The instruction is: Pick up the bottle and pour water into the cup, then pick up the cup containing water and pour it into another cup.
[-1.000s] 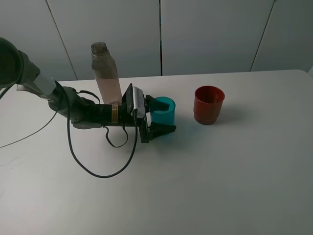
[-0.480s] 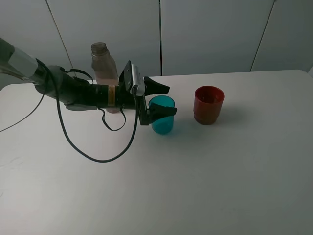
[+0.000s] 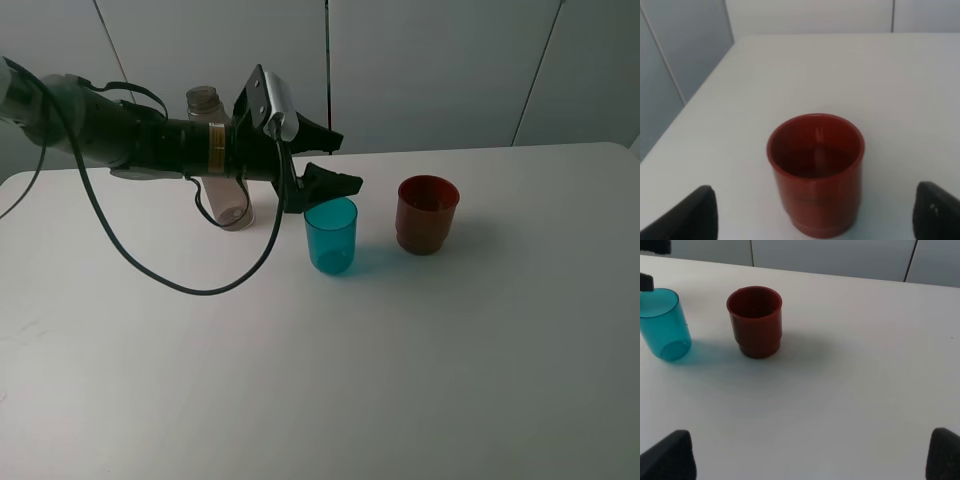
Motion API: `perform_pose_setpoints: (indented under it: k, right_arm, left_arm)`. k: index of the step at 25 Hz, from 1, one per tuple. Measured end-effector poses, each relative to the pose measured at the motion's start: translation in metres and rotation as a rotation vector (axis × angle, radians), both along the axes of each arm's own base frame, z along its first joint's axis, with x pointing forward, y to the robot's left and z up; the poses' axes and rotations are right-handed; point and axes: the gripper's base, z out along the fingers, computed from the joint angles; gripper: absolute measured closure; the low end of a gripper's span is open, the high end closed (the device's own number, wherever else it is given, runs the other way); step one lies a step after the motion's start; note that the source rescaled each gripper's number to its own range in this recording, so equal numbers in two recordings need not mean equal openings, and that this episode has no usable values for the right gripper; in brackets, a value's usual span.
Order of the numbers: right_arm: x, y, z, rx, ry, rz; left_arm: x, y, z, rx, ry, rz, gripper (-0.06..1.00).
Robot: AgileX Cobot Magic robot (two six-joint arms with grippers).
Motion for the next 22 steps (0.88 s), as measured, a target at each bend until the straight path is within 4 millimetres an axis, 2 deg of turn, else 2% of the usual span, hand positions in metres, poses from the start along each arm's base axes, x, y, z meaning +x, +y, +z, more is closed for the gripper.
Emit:
perform_pose_setpoints:
  k: [5, 10, 12, 15, 22]
  right_arm:
    - [0.000, 0.000, 0.000, 0.000, 0.000, 0.000]
    - [0.000, 0.000, 0.000, 0.000, 0.000, 0.000]
    - [0.000, 0.000, 0.000, 0.000, 0.000, 0.000]
    - [0.000, 0.000, 0.000, 0.000, 0.000, 0.000]
    - [0.000, 0.000, 0.000, 0.000, 0.000, 0.000]
  left_arm:
    - [-0.005, -0.012, 0.044, 0.036, -0.055, 0.152, -0.04]
    - [-0.019, -0.024, 0.093, 0.048, -0.129, 0.366, -0.04]
    - [-0.025, -0.025, 0.106, 0.093, -0.158, 0.450, -0.04]
    - [-0.038, -0.021, 0.121, 0.204, -0.161, 0.549, -0.04]
    - [-0.067, 0.006, 0.153, 0.331, 0.006, 0.720, -0.04]
